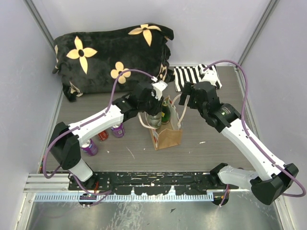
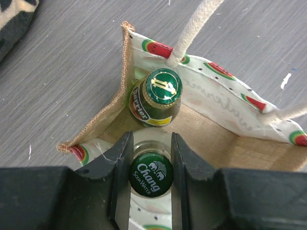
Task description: Place the beverage into the canvas bag
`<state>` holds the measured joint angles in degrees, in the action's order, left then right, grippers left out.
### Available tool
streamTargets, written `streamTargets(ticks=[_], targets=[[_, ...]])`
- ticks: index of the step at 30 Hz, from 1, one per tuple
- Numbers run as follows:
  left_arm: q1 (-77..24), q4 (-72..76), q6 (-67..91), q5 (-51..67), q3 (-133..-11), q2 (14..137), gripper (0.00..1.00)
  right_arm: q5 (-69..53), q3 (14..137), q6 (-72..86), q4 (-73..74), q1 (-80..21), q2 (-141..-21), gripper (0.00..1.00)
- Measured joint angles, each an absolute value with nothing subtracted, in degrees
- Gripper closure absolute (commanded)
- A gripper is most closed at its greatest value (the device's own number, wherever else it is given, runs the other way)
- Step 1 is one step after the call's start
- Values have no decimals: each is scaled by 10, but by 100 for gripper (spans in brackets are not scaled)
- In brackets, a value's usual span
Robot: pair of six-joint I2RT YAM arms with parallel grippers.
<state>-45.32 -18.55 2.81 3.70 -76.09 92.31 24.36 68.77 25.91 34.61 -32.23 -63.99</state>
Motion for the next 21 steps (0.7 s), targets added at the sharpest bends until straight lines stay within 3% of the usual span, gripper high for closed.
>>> streamTargets(ticks=[21], targets=[[-472,-12,22,-89,-651,934,100,246,682,261,356,-316,-630,13]])
